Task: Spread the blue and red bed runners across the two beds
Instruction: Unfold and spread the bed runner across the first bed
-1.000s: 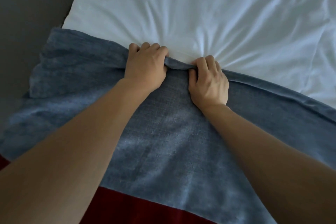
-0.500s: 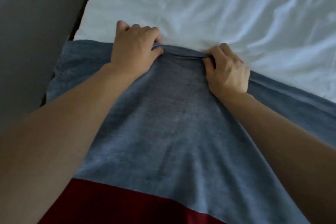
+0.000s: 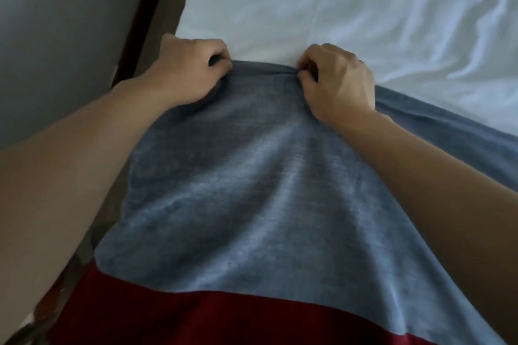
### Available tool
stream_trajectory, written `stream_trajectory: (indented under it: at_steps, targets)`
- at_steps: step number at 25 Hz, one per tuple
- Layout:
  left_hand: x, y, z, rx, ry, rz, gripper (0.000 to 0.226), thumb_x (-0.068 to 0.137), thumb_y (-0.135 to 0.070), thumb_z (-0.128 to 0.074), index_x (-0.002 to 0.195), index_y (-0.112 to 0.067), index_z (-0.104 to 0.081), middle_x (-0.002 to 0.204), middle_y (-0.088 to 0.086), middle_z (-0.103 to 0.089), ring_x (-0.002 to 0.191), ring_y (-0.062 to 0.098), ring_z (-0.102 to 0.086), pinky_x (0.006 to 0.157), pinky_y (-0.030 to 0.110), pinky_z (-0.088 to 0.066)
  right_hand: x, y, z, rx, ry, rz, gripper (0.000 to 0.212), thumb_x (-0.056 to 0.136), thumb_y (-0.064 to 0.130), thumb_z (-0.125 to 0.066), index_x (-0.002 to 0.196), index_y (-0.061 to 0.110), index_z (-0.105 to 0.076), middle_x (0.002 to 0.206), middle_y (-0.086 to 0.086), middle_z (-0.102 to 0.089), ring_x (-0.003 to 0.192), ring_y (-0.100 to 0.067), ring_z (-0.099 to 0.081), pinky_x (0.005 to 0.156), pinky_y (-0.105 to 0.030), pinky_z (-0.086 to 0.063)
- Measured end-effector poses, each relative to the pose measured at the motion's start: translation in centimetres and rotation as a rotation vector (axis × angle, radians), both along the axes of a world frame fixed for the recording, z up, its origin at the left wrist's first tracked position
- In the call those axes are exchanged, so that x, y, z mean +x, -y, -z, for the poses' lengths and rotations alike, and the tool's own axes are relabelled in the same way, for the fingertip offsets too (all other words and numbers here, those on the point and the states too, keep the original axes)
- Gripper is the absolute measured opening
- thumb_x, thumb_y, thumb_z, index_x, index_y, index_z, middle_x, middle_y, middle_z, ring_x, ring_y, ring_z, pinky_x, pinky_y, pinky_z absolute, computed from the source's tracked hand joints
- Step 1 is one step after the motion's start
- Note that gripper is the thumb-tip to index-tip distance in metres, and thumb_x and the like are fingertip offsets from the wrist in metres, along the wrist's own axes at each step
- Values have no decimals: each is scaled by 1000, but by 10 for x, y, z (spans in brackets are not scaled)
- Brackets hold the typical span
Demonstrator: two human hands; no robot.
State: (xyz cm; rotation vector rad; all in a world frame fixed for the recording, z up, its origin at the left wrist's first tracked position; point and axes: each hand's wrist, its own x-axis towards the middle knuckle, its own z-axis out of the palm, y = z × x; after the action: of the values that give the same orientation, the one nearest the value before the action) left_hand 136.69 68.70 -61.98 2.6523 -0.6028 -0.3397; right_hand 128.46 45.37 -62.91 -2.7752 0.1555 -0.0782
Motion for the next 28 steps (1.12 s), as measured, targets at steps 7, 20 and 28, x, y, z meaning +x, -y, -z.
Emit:
stream_trajectory:
  at_steps: [7, 20, 28]
  targets:
    - [4, -10, 10, 149, 151, 131, 13, 98, -25, -47, 104, -19, -57, 100, 5, -64, 95, 28, -55, 98, 45, -26, -1, -12, -1, -71, 22, -96, 19, 98, 16, -49, 109, 15, -63, 105, -6, -63, 89, -31, -59, 67, -40, -49]
    - [-176, -15, 33, 234, 170, 66, 68, 98, -53, -29, 157, -23, -16, 165, 12, -8, 152, 29, -5, 123, 51, -9, -149, -36, 16, -125, -180, -67, 68, 98, 54, -33, 158, 24, -21, 166, -7, -13, 154, -25, -7, 125, -47, -4]
    - [-256, 61, 6, 96, 169, 128, 71, 94, -47, -38, 155, -11, -26, 163, 16, -18, 151, 33, -14, 121, 57, -11, -261, 19, 1, -93, -162, 128, 69, 96, 49, -35, 157, 19, -23, 166, -8, -15, 154, -25, -5, 124, -53, -3]
